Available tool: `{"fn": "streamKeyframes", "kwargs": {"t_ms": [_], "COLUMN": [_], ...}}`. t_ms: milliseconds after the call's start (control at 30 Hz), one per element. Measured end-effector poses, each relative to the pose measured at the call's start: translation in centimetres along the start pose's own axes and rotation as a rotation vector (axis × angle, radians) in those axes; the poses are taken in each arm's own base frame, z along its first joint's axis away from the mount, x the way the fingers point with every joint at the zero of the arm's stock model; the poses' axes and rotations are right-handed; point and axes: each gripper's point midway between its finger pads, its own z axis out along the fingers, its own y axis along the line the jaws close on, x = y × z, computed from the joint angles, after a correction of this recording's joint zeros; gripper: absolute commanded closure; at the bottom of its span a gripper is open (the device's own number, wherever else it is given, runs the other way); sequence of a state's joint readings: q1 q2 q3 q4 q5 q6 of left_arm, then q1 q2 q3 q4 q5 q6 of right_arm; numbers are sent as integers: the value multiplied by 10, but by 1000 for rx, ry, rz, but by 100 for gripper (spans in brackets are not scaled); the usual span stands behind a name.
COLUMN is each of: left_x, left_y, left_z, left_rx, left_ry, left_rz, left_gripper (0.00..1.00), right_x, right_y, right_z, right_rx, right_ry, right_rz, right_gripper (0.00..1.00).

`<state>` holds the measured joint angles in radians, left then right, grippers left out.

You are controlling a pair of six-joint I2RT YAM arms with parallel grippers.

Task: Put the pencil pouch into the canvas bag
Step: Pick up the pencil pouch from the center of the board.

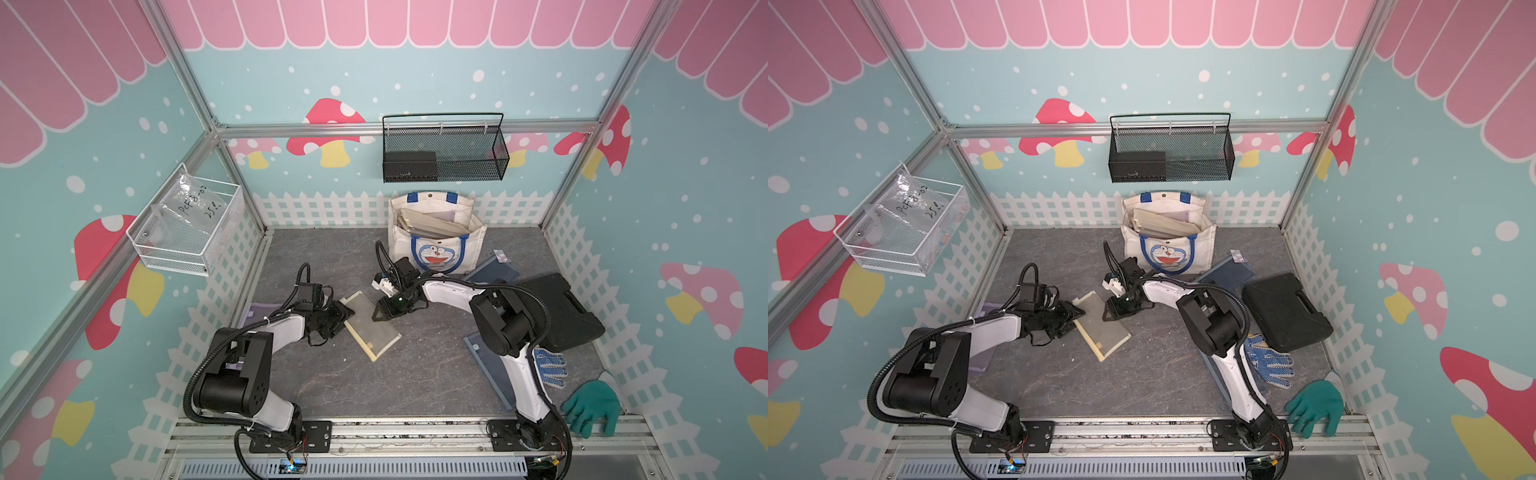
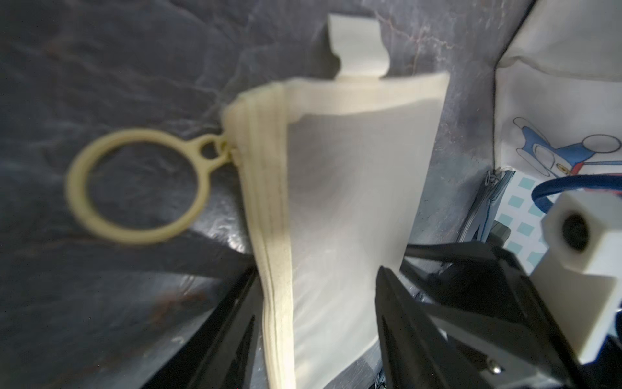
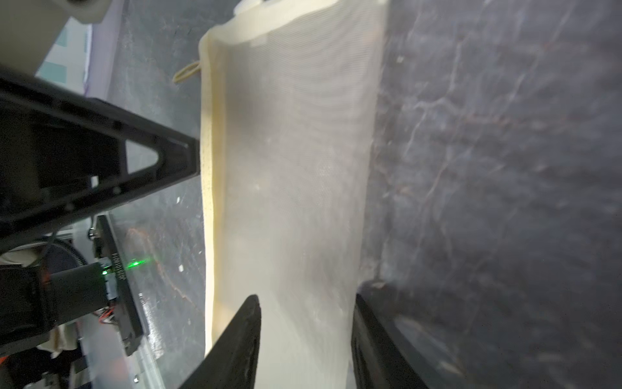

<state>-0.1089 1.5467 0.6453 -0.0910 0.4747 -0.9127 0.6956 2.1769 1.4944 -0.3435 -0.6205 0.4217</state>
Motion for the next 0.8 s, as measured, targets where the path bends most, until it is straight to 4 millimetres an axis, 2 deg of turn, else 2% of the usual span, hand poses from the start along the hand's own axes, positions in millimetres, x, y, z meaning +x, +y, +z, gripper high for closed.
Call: {"fn": "streamKeyframes", "kwargs": {"t_ms": [200,367,467,533,633,700,800], "left_x": [14,22,25,27,29,30,28], "left_y": [-7,-9,-9,-9,-13,-17,-22], "left_z": [9,12,12,9,-1,-10,-21], "left_rx": [3,-2,-4,-5,1,6,18], "left_ry": [28,45,50,51,43,33,15], "left_rz": [24,37,39,41,50,61,67], "left_gripper": [56,62,62,62,62,61,61], "right_x": [10,13,12,11,5,-2,-17], "right_y": [9,6,6,7,18,31,57], "right_z": [5,7,5,1,-18,-38,-79], "right_rx": [-103,-102,-90,-77,-57,-45,-22], "right_ry": [-25,-30,-35,-40,-66,-103,-190], "right_rz": [44,71,72,69,36,-8,-102], "right_gripper": [68,92,99,100,100,100,100]}}
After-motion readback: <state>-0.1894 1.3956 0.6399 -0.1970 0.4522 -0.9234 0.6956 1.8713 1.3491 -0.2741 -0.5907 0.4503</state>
